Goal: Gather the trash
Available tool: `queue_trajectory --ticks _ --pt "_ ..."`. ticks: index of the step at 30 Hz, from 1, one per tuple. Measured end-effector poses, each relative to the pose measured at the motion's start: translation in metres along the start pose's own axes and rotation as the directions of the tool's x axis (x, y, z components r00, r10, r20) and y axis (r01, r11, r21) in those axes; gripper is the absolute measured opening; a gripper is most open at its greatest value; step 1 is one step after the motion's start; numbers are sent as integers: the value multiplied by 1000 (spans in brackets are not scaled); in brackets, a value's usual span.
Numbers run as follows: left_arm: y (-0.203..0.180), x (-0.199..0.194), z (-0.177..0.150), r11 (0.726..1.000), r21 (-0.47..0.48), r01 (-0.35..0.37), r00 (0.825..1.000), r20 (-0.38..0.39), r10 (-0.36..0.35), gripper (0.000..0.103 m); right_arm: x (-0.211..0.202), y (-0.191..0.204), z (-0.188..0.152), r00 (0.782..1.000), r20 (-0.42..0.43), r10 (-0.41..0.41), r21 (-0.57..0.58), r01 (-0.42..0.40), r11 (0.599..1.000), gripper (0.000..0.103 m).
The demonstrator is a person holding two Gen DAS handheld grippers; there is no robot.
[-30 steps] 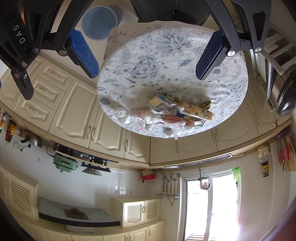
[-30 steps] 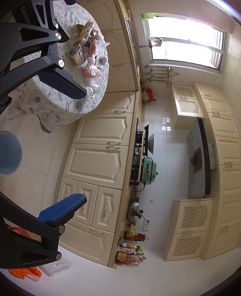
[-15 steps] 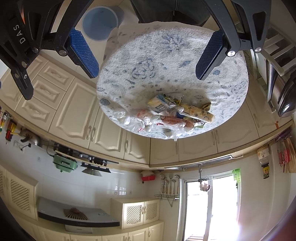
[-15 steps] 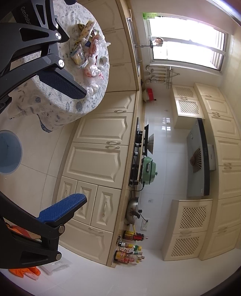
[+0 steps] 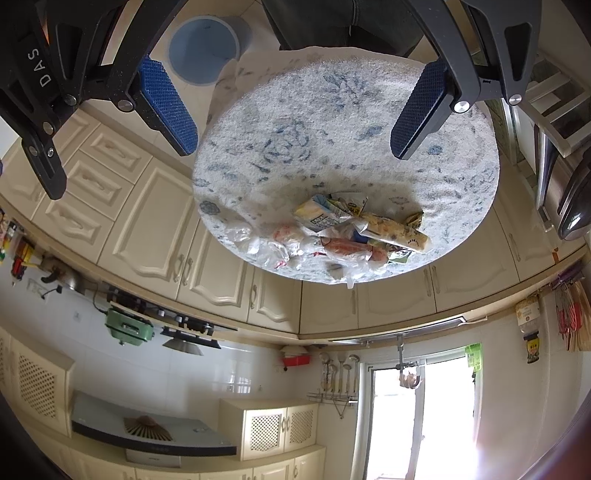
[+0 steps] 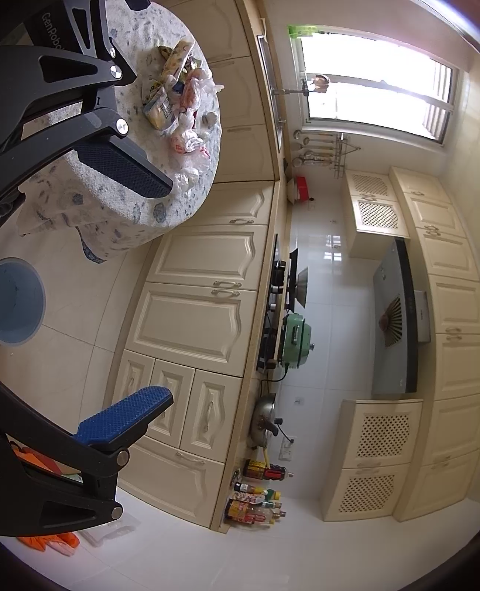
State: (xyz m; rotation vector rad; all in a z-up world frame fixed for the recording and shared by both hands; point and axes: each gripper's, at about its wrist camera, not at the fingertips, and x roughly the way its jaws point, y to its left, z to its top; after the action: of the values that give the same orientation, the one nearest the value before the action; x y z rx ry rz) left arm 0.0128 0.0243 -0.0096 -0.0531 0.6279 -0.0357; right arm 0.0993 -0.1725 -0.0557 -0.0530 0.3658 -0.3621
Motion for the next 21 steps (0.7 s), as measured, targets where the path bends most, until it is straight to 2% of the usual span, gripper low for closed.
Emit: queue_trajectory --ticks 11,21 --pt "4 4 3 1000 -2 -6 1000 -13 6 102 5 6 0 1000 -16 5 -4 -5 1000 103" --pt "26 32 19 999 -32 -42 997 -67 39 102 30 42 5 997 -69 31 -48 -35 998 103"
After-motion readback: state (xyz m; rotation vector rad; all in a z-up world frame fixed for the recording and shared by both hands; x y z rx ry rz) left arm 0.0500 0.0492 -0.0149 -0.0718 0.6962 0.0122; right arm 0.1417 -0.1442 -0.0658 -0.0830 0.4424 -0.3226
